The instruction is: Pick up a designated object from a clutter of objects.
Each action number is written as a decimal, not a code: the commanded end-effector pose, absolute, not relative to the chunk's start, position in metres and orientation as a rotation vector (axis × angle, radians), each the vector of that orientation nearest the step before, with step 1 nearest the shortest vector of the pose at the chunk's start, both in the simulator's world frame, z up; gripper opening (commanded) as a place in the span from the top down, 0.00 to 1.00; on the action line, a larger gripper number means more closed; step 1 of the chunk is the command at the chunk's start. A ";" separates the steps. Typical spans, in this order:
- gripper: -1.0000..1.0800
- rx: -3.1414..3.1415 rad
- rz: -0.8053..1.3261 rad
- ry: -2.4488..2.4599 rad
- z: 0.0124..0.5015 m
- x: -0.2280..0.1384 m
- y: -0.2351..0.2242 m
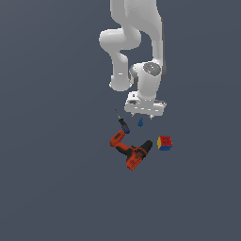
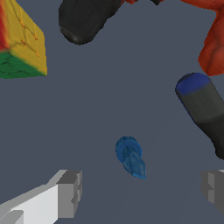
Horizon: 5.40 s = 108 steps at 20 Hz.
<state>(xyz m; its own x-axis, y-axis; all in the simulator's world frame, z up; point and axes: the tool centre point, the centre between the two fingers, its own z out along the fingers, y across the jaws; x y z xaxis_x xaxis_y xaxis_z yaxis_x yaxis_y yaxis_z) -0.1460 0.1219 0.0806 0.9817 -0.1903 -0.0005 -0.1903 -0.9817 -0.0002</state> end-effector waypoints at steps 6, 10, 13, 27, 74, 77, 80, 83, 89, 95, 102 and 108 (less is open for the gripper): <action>0.04 -3.127 0.001 0.300 0.052 -0.147 0.122; 0.04 -3.127 0.001 0.301 0.044 -0.147 0.122; 0.04 -3.127 0.001 0.301 0.042 -0.147 0.122; 1.00 -3.127 0.000 0.302 0.043 -0.146 0.122; 1.00 -3.125 0.001 0.301 0.336 0.045 -0.007; 1.00 -3.125 0.001 0.301 0.352 0.056 -0.015; 1.00 -3.126 0.001 0.301 0.368 0.067 -0.021; 1.00 -3.126 0.001 0.301 0.382 0.078 -0.028; 1.00 -3.127 0.000 0.301 0.408 0.097 -0.039; 1.00 -3.127 0.000 0.301 0.431 0.113 -0.049; 1.00 -3.127 0.000 0.302 0.451 0.129 -0.057; 1.00 -3.127 0.000 0.302 0.462 0.137 -0.062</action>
<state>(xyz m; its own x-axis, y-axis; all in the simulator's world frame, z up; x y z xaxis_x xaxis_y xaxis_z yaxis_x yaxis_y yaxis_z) 0.1351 -0.0608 0.4590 0.9815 -0.1913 -0.0001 -0.1913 -0.9815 0.0002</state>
